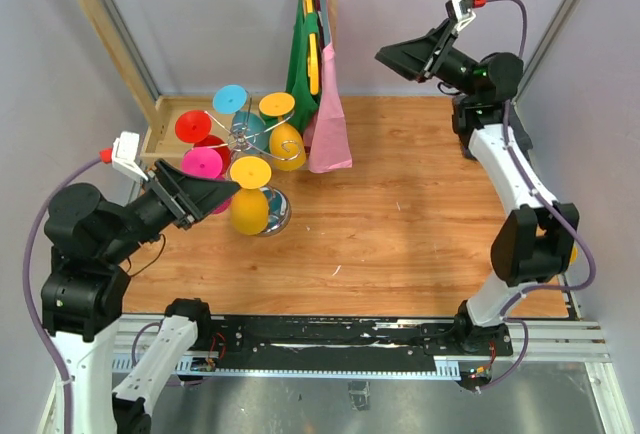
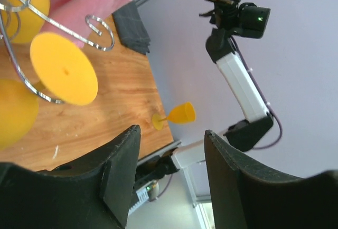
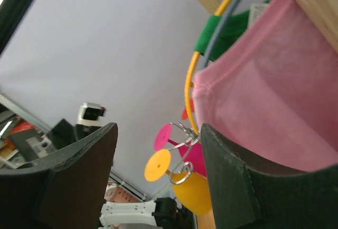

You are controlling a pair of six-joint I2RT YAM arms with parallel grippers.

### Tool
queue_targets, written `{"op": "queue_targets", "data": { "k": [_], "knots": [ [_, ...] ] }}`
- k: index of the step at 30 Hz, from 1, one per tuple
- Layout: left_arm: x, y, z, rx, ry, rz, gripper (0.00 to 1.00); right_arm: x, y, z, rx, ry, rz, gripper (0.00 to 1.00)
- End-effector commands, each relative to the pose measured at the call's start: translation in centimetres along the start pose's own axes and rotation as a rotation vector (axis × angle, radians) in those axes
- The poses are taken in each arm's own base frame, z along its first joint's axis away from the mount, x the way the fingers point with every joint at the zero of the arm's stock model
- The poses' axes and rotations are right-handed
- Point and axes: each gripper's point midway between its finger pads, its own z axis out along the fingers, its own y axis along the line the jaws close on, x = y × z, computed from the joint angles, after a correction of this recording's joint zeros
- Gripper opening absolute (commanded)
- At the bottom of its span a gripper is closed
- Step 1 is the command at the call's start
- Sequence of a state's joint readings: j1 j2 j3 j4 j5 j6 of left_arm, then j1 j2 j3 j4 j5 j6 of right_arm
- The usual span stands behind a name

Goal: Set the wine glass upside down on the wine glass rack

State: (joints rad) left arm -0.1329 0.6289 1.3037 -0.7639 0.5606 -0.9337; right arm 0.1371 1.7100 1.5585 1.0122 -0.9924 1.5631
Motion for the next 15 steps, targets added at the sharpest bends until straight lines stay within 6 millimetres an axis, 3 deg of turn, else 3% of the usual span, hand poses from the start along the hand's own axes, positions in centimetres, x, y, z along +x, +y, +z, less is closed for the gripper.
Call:
{"op": "queue_targets", "data": {
  "k": [1, 5, 10, 15],
  "knots": [
    [-3.2, -0.7, 1.2, -0.022, -0.070, 0.132, 0.55, 1.8, -2.6, -2.4, 0.299, 0.084, -0.143, 0.66],
    [-6.0, -1.2, 2.9, -0.002, -0.160, 0.156, 0.53, 2.8, -4.0, -5.1, 0.517, 0.130, -0.219, 0.67],
    [-8.4, 0.1, 4.8, -0.051, -0.222, 0.211, 0.52, 4.5, -5.0, -9.1, 0.745, 0.173, -0.245, 0.67],
    [-10.3, 0.3, 6.4, -0.043, -0.270, 0.253, 0.50, 5.7, -5.2, -15.1, 1.067, 0.226, -0.283, 0.67]
  ]
}}
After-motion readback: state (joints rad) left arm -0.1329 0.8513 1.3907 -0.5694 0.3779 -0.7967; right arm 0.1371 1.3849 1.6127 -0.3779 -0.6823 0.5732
